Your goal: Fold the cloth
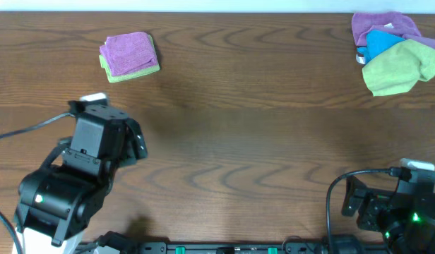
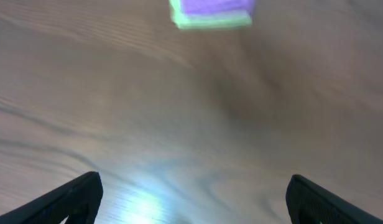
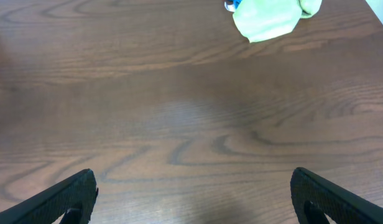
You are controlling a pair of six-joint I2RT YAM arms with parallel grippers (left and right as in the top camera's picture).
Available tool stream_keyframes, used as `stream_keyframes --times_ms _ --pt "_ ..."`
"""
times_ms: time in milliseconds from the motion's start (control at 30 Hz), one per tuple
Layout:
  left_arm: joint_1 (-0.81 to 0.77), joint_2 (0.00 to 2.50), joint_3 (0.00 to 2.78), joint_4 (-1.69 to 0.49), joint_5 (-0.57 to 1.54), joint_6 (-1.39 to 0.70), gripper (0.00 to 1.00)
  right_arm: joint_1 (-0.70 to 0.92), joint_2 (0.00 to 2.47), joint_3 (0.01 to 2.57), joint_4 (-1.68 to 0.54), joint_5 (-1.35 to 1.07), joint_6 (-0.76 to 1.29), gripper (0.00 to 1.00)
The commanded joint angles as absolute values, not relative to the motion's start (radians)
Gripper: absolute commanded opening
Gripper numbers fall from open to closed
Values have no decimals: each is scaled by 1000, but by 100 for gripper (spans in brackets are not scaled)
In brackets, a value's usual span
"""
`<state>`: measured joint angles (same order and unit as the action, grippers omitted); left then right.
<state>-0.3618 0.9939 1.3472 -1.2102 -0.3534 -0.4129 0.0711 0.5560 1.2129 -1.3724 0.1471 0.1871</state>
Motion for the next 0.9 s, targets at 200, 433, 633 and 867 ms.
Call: stream_keyframes --times_ms 200,433,633,867 --pt "21 737 1279 -852 -514 -124 95 67 558 1214 -1374 150 205 99" --pt "267 552 968 -587 -189 161 96 67 558 1214 -1374 150 205 99" --pt "261 370 554 -355 -70 160 95 67 558 1214 -1374 150 205 99" --pt "165 271 326 -209 -6 149 95 67 558 1214 -1374 150 205 99"
